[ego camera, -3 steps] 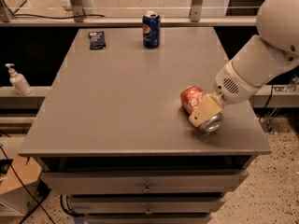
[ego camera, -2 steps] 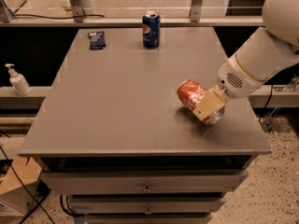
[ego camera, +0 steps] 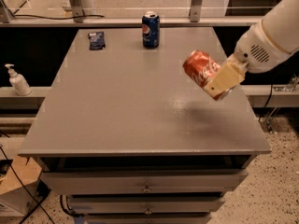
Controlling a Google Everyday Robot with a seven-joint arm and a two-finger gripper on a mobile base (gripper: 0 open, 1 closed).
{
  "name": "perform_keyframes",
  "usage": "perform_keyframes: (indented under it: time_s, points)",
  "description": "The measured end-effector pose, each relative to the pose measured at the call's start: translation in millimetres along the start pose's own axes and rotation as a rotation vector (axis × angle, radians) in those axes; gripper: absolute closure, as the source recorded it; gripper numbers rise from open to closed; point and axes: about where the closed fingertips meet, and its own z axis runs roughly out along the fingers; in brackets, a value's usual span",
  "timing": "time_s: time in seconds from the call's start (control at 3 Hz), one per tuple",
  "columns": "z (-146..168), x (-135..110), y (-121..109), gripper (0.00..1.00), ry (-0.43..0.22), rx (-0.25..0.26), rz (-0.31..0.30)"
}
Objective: Pick coke can
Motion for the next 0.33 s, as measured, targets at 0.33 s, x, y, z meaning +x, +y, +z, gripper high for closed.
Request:
perform_keyframes:
  time_s: [0.33]
  points:
    - [-62.8, -18.7, -12.6, 1.0, -0.06, 0.097, -0.141]
